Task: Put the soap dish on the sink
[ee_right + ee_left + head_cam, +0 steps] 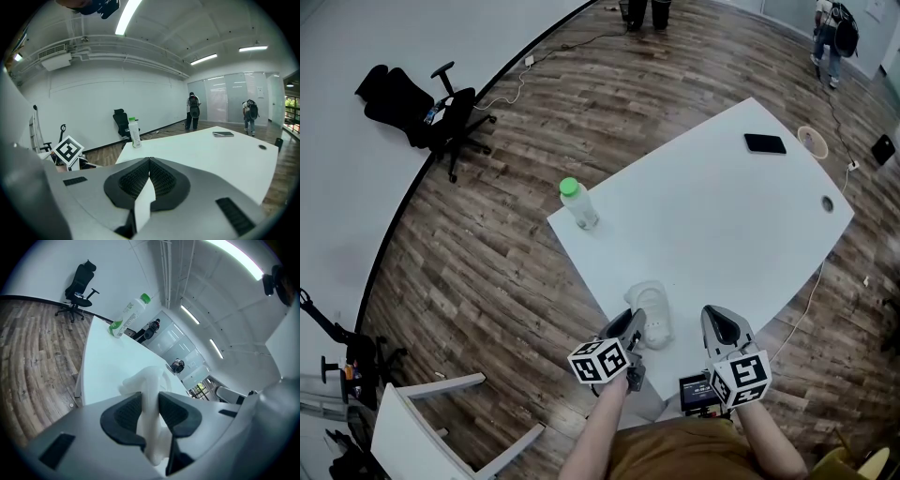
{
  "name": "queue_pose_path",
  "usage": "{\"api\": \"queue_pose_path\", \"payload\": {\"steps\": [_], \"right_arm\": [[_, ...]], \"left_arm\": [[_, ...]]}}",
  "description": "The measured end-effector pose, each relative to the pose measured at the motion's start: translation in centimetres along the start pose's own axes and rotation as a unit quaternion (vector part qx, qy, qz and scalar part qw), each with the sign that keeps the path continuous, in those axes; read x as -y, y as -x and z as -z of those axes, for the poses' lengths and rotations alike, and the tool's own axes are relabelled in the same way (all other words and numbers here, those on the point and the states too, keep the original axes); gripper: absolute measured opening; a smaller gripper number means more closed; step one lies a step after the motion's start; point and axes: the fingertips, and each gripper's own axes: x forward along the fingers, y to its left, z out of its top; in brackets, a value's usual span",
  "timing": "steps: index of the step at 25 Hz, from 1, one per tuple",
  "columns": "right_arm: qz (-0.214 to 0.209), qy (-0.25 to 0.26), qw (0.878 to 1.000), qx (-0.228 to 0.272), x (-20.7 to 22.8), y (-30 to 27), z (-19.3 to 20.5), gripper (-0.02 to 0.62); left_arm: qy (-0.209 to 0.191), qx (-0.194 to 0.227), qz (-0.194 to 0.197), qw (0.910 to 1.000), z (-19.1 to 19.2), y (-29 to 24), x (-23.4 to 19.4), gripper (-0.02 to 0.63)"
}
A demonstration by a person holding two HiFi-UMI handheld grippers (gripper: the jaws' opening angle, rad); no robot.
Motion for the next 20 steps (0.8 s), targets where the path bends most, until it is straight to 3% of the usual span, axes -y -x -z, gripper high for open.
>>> {"api": "queue_pose_path", "payload": {"steps": [5,13,16,20], "right_arm": [[0.0,0.0,1.0,-0.001,0.09,0.26,0.11,0.008],[0.003,-0.002,1.0,0.003,0.33,0.23,0.01,0.008],[0.002,-0.002,1.0,0.002,0.43,0.32,-0.05,0.008],[0.002,-0.003,1.0,0.002,0.61,0.39,0.09,0.008]], "left_arm": [[-0.028,-0.003,0.001,0.9996,0.12,-0.12,0.66,0.118],[-0.039,-0.011,-0.017,0.999,-0.24,-0.12,0.46,0.121],[-0.048,-0.021,-0.025,0.9983,-0.17,-0.33,0.57,0.187],[-0.064,-0.029,-0.033,0.997,-0.12,-0.53,0.66,0.193]]}}
